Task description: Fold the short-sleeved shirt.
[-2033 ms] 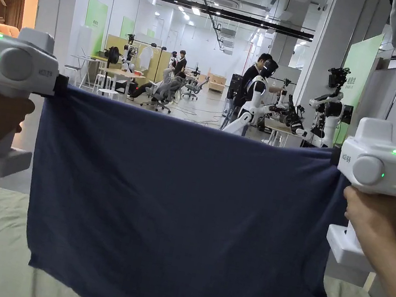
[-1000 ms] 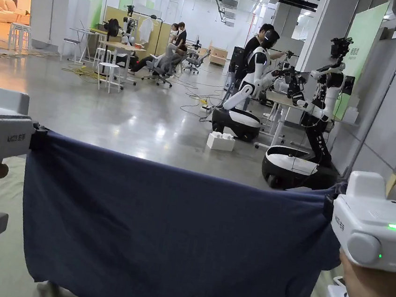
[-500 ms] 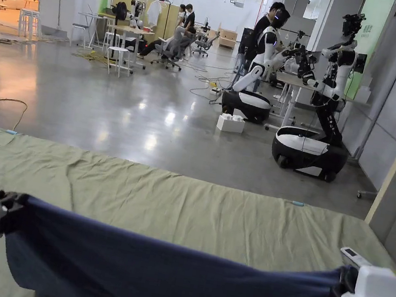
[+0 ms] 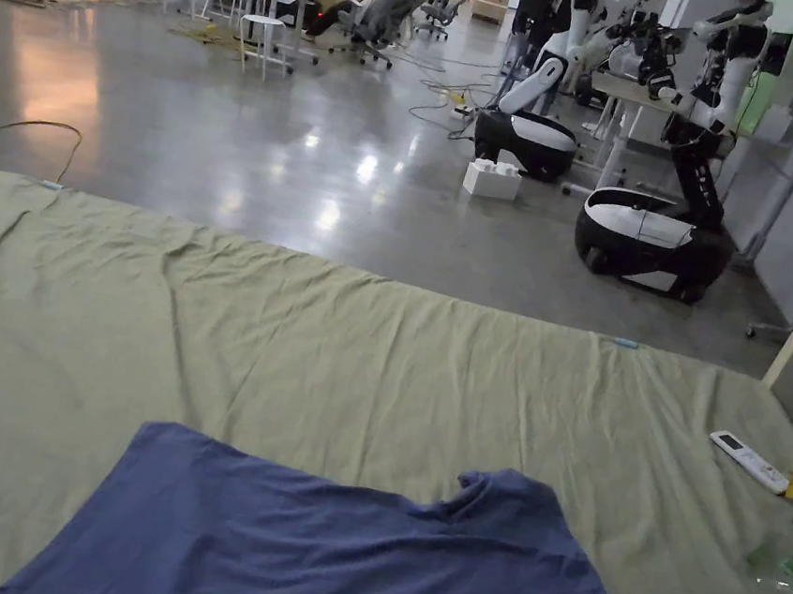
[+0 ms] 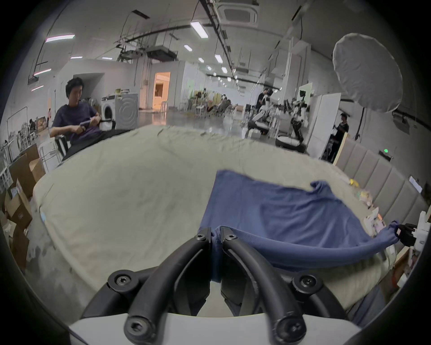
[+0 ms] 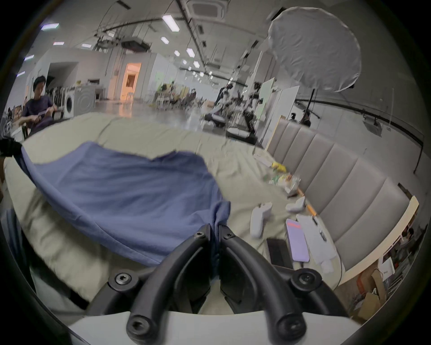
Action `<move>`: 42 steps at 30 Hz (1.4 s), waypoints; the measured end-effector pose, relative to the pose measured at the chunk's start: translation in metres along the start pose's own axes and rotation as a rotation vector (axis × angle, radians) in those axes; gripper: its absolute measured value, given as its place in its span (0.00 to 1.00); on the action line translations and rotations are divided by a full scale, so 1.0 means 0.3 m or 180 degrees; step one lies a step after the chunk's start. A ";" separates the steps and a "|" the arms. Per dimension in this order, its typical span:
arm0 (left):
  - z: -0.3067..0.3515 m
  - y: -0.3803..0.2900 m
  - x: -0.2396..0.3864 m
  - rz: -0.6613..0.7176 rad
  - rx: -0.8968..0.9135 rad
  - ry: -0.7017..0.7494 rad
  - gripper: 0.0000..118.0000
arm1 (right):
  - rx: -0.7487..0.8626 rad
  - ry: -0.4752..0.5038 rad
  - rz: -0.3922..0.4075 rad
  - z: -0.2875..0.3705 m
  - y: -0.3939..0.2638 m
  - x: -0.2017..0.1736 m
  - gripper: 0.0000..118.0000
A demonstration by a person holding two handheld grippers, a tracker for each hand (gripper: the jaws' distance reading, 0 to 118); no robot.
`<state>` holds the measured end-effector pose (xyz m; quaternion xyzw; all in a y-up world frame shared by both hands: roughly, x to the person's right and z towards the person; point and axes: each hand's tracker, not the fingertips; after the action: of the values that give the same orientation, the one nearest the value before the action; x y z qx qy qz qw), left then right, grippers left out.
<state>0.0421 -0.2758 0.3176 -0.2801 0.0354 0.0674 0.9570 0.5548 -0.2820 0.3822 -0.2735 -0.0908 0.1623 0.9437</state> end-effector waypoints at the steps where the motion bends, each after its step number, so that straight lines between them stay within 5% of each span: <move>1: -0.003 -0.023 -0.001 -0.0026 -0.0033 0.0012 0.06 | 0.0053 0.0006 0.0054 -0.005 -0.017 -0.009 0.05; 3: -0.017 -0.060 -0.005 -0.0115 -0.0187 0.0062 0.06 | -0.0316 0.0172 -0.0211 -0.032 -0.080 -0.030 0.05; 16: -0.106 -0.185 -0.035 -0.0686 -0.0885 0.0185 0.10 | -0.0867 0.0210 -0.0299 -0.120 -0.178 -0.060 0.06; 18: -0.110 -0.193 -0.052 -0.0669 -0.0945 0.0229 0.17 | -0.0896 0.0156 -0.0211 -0.115 -0.163 -0.067 0.16; 22: -0.078 -0.146 -0.078 -0.0489 -0.0702 0.0215 0.44 | -0.0766 -0.0064 -0.0224 -0.079 -0.103 -0.058 0.63; 24: -0.065 -0.092 -0.079 -0.0435 -0.0439 0.0162 0.50 | -0.0514 -0.0051 -0.0384 -0.060 -0.051 -0.040 0.69; 28: -0.044 0.057 0.006 -0.0392 -0.0017 0.0026 0.50 | -0.0028 0.0124 -0.0698 -0.059 0.076 -0.023 0.69; 34: -0.072 0.221 0.174 -0.0556 0.0549 0.0000 0.48 | 0.0627 0.0184 -0.0754 -0.095 0.282 -0.080 0.69; 36: -0.070 0.254 0.226 -0.0509 0.0713 -0.0044 0.40 | 0.0805 0.0221 -0.0803 -0.110 0.334 -0.105 0.57; 38: -0.063 0.274 0.272 -0.0501 0.0860 -0.0069 0.15 | 0.0980 0.0191 -0.0802 -0.113 0.379 -0.132 0.26; 39: -0.056 0.282 0.294 -0.0510 0.0919 -0.0089 0.11 | 0.1043 0.0184 -0.0825 -0.114 0.398 -0.145 0.14; 42: -0.049 0.294 0.333 -0.0524 0.1043 -0.0125 0.08 | 0.1372 0.0227 -0.0969 -0.100 0.428 -0.166 0.09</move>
<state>0.1274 -0.1994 0.2478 -0.1210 0.0042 -0.0123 0.9926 0.4834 -0.2117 0.2830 -0.0549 -0.0610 0.0244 0.9963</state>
